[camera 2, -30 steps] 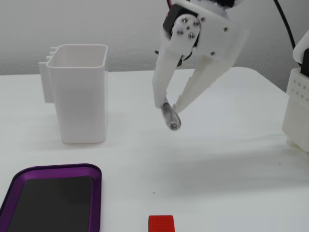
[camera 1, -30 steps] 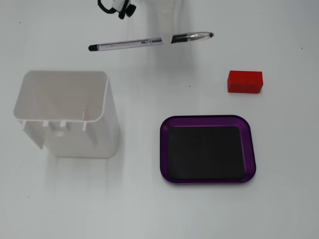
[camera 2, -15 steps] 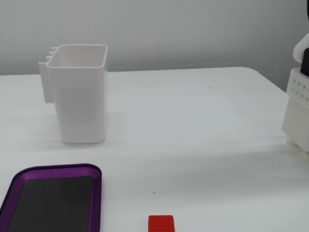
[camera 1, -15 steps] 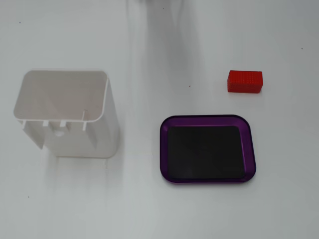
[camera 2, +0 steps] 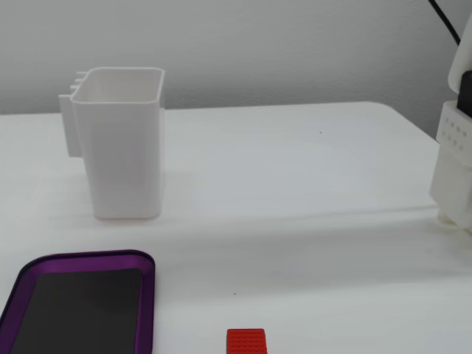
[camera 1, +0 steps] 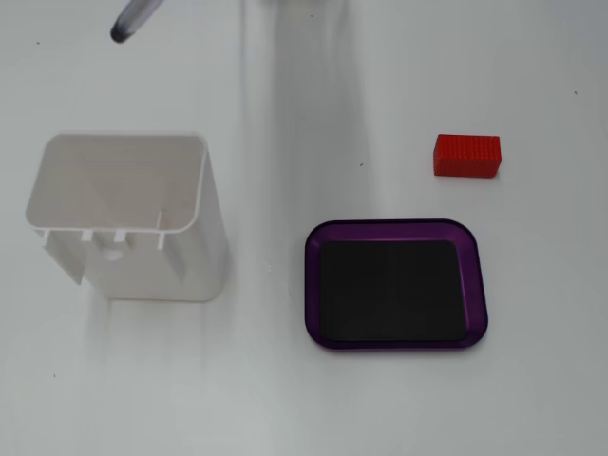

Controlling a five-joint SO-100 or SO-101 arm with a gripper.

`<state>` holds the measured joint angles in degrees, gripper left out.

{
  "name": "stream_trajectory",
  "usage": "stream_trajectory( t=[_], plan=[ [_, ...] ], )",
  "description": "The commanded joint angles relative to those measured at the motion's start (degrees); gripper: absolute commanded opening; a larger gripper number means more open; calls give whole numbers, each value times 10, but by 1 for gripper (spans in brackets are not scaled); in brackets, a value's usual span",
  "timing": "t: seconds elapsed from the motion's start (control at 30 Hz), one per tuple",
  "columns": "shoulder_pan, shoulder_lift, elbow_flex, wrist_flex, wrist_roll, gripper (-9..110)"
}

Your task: Pick up the pen and put it in the pen holder.

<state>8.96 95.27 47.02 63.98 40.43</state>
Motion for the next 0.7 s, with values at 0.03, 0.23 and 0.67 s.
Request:
stream_trajectory(
  t=[0.03,0.23,0.67],
  plan=[
    [34,-36,-25,-3,48,0],
    [60,-95,-25,-3,50,0],
    [60,-112,-25,4,46,0]
  ],
)
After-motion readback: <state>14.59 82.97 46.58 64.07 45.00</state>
